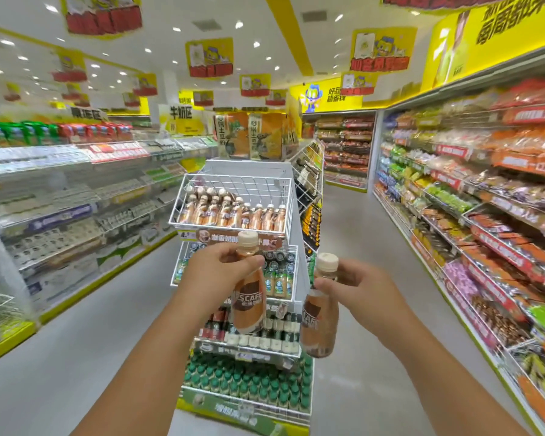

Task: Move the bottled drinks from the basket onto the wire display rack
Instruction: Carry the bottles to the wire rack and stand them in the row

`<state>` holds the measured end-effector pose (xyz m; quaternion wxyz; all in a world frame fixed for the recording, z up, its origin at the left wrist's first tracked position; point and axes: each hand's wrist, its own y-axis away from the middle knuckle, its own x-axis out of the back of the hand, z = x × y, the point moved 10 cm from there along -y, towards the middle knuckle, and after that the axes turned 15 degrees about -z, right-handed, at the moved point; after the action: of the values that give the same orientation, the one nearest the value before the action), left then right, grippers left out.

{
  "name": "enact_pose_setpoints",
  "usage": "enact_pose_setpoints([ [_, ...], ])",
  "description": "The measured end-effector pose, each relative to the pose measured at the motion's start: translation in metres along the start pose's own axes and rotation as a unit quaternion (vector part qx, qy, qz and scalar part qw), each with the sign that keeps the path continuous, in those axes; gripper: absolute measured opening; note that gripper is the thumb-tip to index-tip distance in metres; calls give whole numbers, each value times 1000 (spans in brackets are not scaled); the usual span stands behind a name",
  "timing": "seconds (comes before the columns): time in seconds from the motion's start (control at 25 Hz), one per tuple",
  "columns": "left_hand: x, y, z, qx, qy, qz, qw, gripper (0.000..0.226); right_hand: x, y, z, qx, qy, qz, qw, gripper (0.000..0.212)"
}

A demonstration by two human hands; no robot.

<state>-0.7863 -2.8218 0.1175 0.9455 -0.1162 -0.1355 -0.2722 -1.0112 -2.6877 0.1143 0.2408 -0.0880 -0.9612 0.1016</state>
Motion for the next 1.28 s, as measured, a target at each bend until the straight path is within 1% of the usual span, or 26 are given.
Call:
enact_pose_setpoints([
  [0.16, 28, -47, -30, 19, -10, 23, 999, 14, -20, -70, 18, -9, -21, -21, 1000, 13],
  [0.28, 42, -96, -45, 30, -26, 31, 999, 16, -22, -134, 40, -9, -32, -21, 999, 11],
  [0.56, 81, -241, -65, 25, -44, 68, 996, 14, -15, -295, 82, -5, -13, -79, 997, 13],
  [0.68, 91, -303, -73, 22, -34, 89, 995, 14, -3, -362, 103, 1, -17, -69, 998, 18],
  [0.76, 96, -339, -86, 24, -5, 91, 996, 17, 1, -397, 116, 2, -26, -56, 998, 20],
  [0.84, 104, -377, -95, 23, 0, 87, 996, 22, 0, -432, 131, -3, -35, -49, 998, 21],
  [1.0, 120, -456, -109, 7, -55, 46, 997, 29, -3, -499, 152, -12, -38, -24, 999, 25],
  [1.16, 135, -532, -139, 16, -52, -2, 999, 23, -8, -556, 166, -26, -16, 27, 999, 18],
  [1.28, 136, -581, -161, 29, -80, -34, 996, 20, -10, -593, 176, -44, -14, 53, 998, 16],
])
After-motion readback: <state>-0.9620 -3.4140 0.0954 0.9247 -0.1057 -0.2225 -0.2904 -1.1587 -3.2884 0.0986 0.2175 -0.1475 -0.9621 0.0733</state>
